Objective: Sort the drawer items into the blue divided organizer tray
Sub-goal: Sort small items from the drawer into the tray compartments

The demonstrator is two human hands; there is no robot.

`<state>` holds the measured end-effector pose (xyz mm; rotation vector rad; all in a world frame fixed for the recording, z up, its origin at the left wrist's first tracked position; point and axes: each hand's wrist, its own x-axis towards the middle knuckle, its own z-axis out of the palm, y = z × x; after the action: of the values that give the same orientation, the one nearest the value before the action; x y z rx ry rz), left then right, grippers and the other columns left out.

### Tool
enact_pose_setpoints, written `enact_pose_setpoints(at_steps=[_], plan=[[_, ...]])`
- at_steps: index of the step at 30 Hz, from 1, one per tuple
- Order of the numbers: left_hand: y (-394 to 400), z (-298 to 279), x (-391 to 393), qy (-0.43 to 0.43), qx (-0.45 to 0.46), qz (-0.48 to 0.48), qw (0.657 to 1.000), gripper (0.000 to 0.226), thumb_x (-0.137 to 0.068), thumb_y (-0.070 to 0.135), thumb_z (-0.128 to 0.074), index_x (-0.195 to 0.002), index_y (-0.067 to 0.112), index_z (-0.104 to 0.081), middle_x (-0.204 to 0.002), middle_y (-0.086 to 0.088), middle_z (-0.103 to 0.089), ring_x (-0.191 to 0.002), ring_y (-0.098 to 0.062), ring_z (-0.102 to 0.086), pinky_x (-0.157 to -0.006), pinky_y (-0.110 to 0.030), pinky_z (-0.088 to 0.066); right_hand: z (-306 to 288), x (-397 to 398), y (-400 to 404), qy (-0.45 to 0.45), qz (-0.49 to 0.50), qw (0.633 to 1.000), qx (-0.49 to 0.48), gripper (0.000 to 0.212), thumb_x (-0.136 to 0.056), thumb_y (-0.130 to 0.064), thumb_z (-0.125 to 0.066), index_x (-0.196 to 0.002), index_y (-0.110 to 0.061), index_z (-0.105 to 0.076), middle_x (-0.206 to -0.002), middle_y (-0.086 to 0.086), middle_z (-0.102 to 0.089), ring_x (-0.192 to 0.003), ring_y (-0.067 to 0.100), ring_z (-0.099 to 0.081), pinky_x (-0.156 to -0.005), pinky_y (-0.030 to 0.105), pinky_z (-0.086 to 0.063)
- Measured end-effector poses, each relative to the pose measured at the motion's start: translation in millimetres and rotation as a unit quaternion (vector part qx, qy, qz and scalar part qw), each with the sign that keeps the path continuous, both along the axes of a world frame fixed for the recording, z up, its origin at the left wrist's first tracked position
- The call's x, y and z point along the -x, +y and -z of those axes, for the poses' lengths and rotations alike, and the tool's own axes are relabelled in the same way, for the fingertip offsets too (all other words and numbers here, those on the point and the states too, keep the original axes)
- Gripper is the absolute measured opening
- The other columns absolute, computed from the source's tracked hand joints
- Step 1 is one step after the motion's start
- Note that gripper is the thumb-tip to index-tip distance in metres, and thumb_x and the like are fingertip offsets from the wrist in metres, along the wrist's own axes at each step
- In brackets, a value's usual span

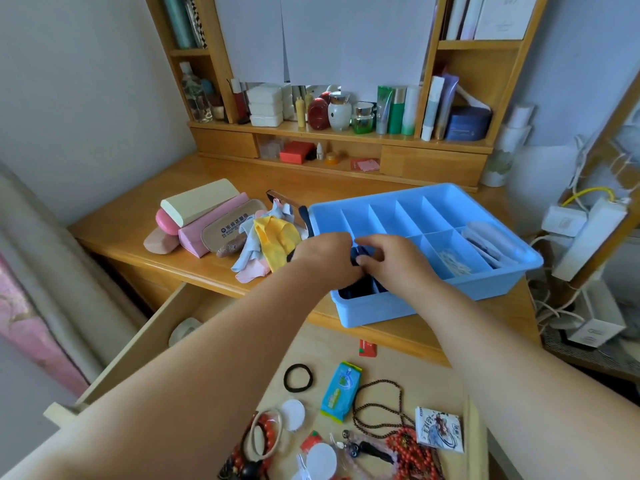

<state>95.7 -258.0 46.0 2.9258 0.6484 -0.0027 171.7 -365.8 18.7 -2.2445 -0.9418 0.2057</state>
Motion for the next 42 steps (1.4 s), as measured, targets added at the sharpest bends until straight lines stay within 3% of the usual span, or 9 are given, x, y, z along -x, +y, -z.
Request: enact_pose_setpoints(at_steps=[6, 10, 17, 22, 25, 28, 30, 35, 42], plan=[[27.3, 27.3, 84.6, -0.308, 0.177, -0.043, 0.934, 0.017, -0.094, 0.014, -0.051, -0.101, 0.022, -0.064, -0.059, 0.012, -0.05, -0.053, -0.001, -0.048, -0.049, -0.011, -0.036, 19.8, 25.6, -39.2, -0.14, 0.019, 0.981, -0.134, 0.021, -0.091, -0.03, -0.052, -0.091, -0.021, -0.071, -0.071, -0.009, -0.065, -0.068, 0.011, -0.058, -0.066, 0.031, -0.048], [25.2, 79.8, 120.3, -0.265, 0.296, -0.118, 0.91, 0.019, -0.092, 0.012, -0.053, -0.089, 0.027, -0.064, -0.063, 0.002, -0.054, -0.054, -0.005, -0.047, -0.052, -0.014, -0.038, 42.9, 47.2, -53.4, -0.254, 0.003, 0.964, -0.084, 0.041, -0.087, -0.049, -0.043, -0.074, -0.021, -0.069, -0.072, -0.01, -0.065, -0.073, 0.014, -0.058, -0.084, 0.036, -0.037], [34.2, 86.0, 92.7, -0.276, 0.525, -0.211, 0.777, 0.013, -0.095, 0.015, -0.051, -0.106, 0.015, -0.058, -0.08, -0.004, -0.066, -0.065, -0.013, -0.063, -0.063, -0.024, -0.056, 33.9, 42.3, -67.1, -0.199, 0.081, 0.963, -0.161, 0.048, -0.094, -0.039, -0.037, -0.049, -0.023, -0.028, -0.046, -0.01, -0.029, -0.047, 0.013, -0.035, -0.066, 0.035, -0.03], [50.0, 82.7, 70.1, -0.286, 0.561, -0.233, 0.741, 0.024, -0.095, 0.017, -0.053, -0.119, 0.021, -0.05, -0.105, -0.007, -0.062, -0.083, -0.019, -0.064, -0.072, -0.029, -0.055, 27.0, 9.3, -98.6, -0.206, 0.049, 0.963, -0.168, 0.05, -0.092, -0.017, -0.051, -0.05, -0.024, -0.025, -0.043, -0.011, -0.021, -0.045, 0.01, -0.027, -0.059, 0.018, -0.023], [64.3, 82.9, 60.7, -0.26, 0.546, -0.228, 0.763, 0.04, -0.094, 0.012, -0.055, -0.133, 0.015, -0.048, -0.121, -0.004, -0.059, -0.106, -0.021, -0.058, -0.097, -0.035, -0.048, 24.0, -15.0, -109.7, -0.201, 0.065, 0.973, -0.094, 0.048, -0.083, -0.007, -0.068, -0.047, -0.009, -0.036, -0.044, 0.001, -0.036, -0.051, 0.021, -0.04, -0.059, 0.031, -0.033], [72.0, 84.5, 52.1, -0.242, 0.537, -0.206, 0.781, 0.049, -0.093, 0.009, -0.054, -0.14, 0.017, -0.043, -0.128, 0.002, -0.054, -0.119, -0.016, -0.049, -0.103, -0.028, -0.037, 22.0, -26.2, -113.6, -0.178, 0.165, 0.97, 0.007, 0.022, -0.071, -0.015, -0.076, -0.087, -0.01, -0.064, -0.094, 0.009, -0.062, -0.091, 0.032, -0.057, -0.083, 0.043, -0.045], [70.2, 89.1, 45.6, -0.263, 0.525, -0.204, 0.783, 0.042, -0.094, 0.011, -0.054, -0.135, 0.018, -0.049, -0.123, 0.004, -0.057, -0.114, -0.015, -0.052, -0.099, -0.028, -0.04, 32.8, -25.0, -119.4, -0.12, 0.248, 0.961, 0.038, 0.066, -0.068, -0.026, -0.075, -0.127, -0.019, -0.047, -0.128, 0.007, -0.046, -0.115, 0.03, -0.049, -0.091, 0.043, -0.043], [47.0, 84.5, 24.7, -0.323, 0.599, -0.232, 0.695, 0.028, -0.095, 0.039, -0.05, -0.095, 0.016, -0.066, -0.082, -0.007, -0.062, -0.065, -0.019, -0.06, -0.069, -0.037, -0.056, 43.2, -13.7, -117.2, 0.085, 0.317, 0.938, -0.112, 0.072, -0.076, -0.021, -0.062, -0.138, -0.033, -0.03, -0.127, -0.002, -0.047, -0.108, 0.022, -0.054, -0.085, 0.044, -0.052], [47.2, 58.4, 8.3, -0.234, 0.592, -0.201, 0.745, 0.029, -0.087, 0.043, -0.063, -0.082, 0.018, -0.074, -0.082, -0.006, -0.066, -0.072, -0.018, -0.061, -0.058, -0.027, -0.049, 15.1, -58.6, -128.1, 0.131, 0.201, 0.967, -0.084, 0.07, -0.081, -0.001, -0.057, -0.138, -0.035, -0.036, -0.133, -0.005, -0.04, -0.104, 0.014, -0.053, -0.078, 0.034, -0.048]])
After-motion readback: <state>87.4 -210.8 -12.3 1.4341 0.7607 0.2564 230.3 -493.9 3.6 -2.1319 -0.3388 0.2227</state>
